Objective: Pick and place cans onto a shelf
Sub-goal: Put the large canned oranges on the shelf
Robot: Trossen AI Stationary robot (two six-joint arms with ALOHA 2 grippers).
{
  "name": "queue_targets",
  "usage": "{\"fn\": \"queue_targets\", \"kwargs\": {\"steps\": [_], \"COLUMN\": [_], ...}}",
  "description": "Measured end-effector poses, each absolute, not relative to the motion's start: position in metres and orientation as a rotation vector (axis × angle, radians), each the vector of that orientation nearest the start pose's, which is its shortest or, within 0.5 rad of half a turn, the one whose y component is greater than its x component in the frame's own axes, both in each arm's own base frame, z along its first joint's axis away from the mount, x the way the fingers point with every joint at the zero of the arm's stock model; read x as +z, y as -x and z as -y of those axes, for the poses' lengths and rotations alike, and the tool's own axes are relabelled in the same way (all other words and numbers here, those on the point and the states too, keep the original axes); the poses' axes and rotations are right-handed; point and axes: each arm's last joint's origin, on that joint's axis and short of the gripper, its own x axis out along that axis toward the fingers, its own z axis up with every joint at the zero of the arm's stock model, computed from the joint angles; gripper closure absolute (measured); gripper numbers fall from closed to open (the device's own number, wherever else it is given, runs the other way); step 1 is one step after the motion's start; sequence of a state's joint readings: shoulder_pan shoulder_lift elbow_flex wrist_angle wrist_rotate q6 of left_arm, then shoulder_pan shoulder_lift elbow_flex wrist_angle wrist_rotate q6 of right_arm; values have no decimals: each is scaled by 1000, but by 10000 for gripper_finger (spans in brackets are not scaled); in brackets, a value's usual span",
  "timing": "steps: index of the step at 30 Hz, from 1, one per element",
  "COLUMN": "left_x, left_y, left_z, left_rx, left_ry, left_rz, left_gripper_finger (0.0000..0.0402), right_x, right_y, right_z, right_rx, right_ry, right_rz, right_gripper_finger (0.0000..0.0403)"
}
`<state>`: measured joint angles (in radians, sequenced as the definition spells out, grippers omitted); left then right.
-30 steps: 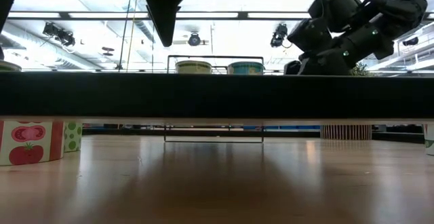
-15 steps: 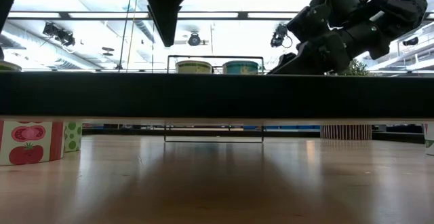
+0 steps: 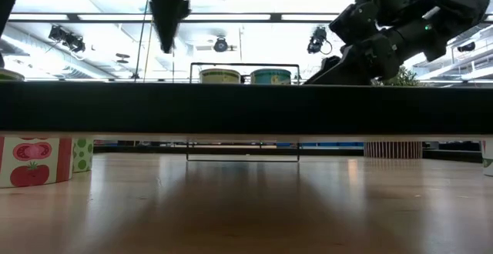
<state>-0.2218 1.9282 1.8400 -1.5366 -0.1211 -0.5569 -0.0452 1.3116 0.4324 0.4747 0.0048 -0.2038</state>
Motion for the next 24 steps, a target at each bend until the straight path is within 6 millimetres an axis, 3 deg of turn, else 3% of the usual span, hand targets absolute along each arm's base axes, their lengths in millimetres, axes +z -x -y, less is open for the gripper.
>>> {"fn": "queue_targets", "kwargs": {"steps": [4, 9, 14, 24], "left_x": [291, 280, 271, 310], "left_y": [-341, -327, -298, -247], "left_z": [88, 111, 121, 133], "left_rx": [369, 397, 455, 632], "left_ry": [253, 219, 204, 492], "left_rz": [-1622, -1655, -1694, -1519], "left_gripper_finger": [45, 46, 67, 114], "right_x": [179, 189, 193, 191], "right_y": [-231, -218, -213, -214], "right_z": [12, 12, 14, 24], "right_rx": [-40, -50, -56, -97], "right_ry": [211, 235, 251, 244], "right_rz": [-448, -483, -473, -488], "right_gripper_finger": [89, 89, 89, 89]}}
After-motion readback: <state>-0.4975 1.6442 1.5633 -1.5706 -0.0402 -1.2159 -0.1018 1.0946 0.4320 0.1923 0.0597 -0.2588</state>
